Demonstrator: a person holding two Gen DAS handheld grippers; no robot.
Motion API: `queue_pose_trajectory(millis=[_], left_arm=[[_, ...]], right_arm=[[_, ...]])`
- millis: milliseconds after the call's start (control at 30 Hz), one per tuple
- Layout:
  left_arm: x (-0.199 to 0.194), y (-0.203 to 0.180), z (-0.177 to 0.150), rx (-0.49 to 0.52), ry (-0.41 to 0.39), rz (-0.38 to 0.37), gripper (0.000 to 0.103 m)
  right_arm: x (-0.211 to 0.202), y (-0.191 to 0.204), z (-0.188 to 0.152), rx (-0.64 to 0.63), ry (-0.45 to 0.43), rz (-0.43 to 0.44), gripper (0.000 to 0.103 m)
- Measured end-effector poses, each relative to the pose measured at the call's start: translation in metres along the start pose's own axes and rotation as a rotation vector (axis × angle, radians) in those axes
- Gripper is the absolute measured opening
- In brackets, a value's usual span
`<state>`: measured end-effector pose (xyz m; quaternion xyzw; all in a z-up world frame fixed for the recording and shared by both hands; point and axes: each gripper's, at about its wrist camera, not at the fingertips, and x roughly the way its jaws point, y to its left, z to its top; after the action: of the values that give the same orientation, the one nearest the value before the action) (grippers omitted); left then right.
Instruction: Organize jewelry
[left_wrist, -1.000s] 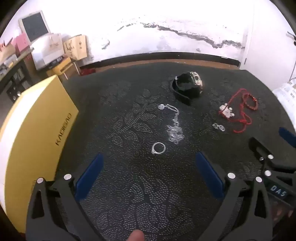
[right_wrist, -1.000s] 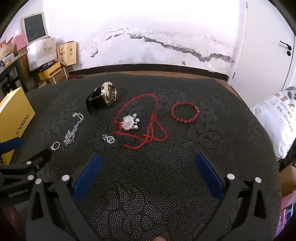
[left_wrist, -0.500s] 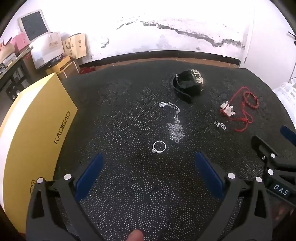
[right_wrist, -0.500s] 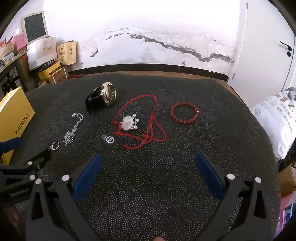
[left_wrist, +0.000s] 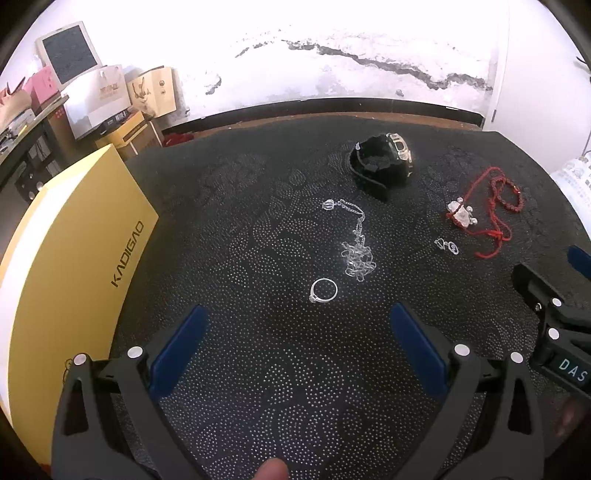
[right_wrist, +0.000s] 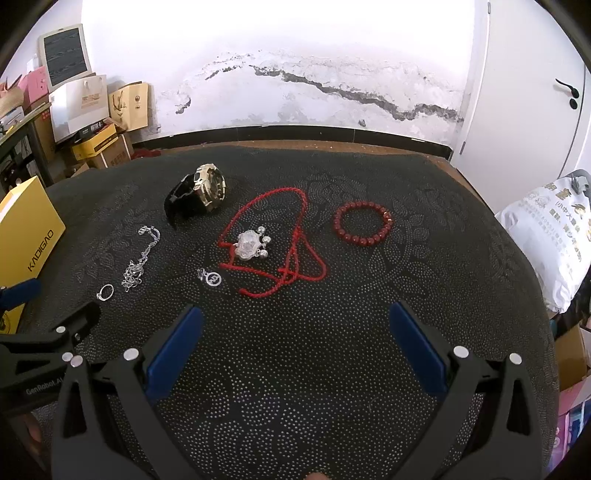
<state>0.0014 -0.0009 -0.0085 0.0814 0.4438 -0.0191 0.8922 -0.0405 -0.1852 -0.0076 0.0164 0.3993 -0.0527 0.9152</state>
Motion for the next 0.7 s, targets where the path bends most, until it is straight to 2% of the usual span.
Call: queue_pose_trajectory(millis=[700], left_arm=[[0.0015, 0.0007, 0.0005, -0.006, 0.008, 0.010, 0.097]], right_arm=[[0.0001, 0.0001, -0.0002, -0.001, 0.003, -0.002, 0.098]])
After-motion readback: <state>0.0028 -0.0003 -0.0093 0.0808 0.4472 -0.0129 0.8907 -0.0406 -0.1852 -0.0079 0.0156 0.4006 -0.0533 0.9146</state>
